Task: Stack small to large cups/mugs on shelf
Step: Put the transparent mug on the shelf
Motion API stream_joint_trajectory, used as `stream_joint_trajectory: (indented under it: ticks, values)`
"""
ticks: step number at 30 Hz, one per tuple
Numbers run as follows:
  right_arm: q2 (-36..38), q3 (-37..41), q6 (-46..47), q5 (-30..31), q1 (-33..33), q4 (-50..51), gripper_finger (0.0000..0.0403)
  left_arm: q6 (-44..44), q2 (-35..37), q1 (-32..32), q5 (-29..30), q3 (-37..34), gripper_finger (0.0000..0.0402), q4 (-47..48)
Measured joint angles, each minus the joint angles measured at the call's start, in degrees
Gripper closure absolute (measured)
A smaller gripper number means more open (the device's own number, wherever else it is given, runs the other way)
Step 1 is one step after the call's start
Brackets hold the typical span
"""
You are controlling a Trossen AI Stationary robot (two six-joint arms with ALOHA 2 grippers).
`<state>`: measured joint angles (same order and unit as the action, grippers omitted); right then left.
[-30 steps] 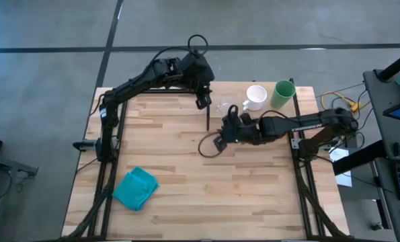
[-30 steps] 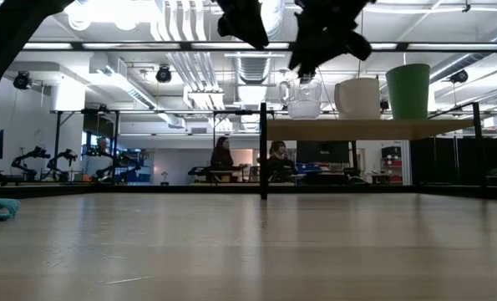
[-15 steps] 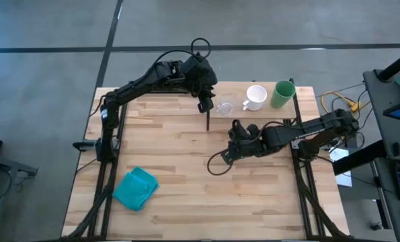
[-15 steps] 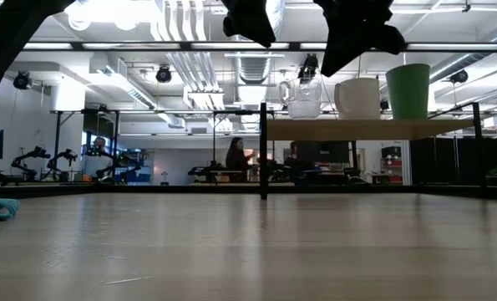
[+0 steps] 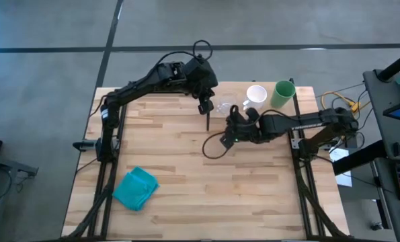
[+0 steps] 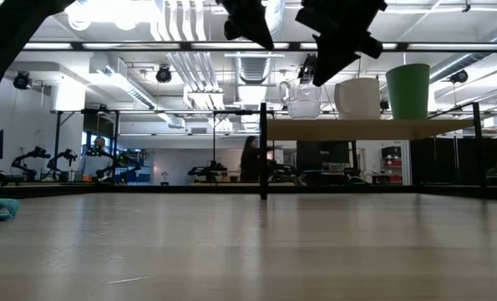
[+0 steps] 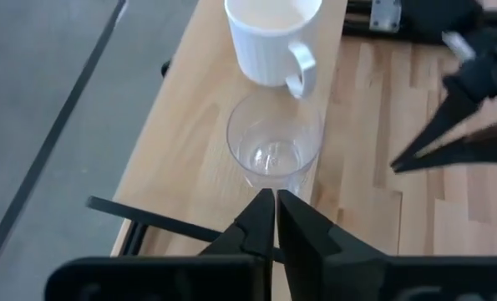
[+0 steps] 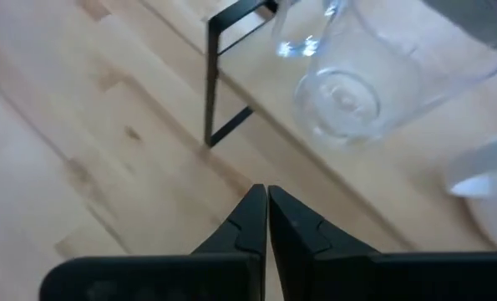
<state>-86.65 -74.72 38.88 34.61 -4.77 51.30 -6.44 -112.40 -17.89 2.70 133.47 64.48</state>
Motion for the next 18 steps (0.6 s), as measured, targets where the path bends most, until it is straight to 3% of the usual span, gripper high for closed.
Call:
stream_joint_trajectory:
  ticks: [8, 18]
  values:
    - [0.00, -0.02, -8.19, -0.04, 3.11, -7.69, 0.0395, 0.00, 0.00, -0.49, 0.85, -3.54, 0.0401, -0.10]
    - [-0.32, -0.02, -12.35, -0.11, 9.08, -7.98, 0.0395, 0.00, 0.83, -0.49, 0.85, -3.21, 0.0401, -2.51]
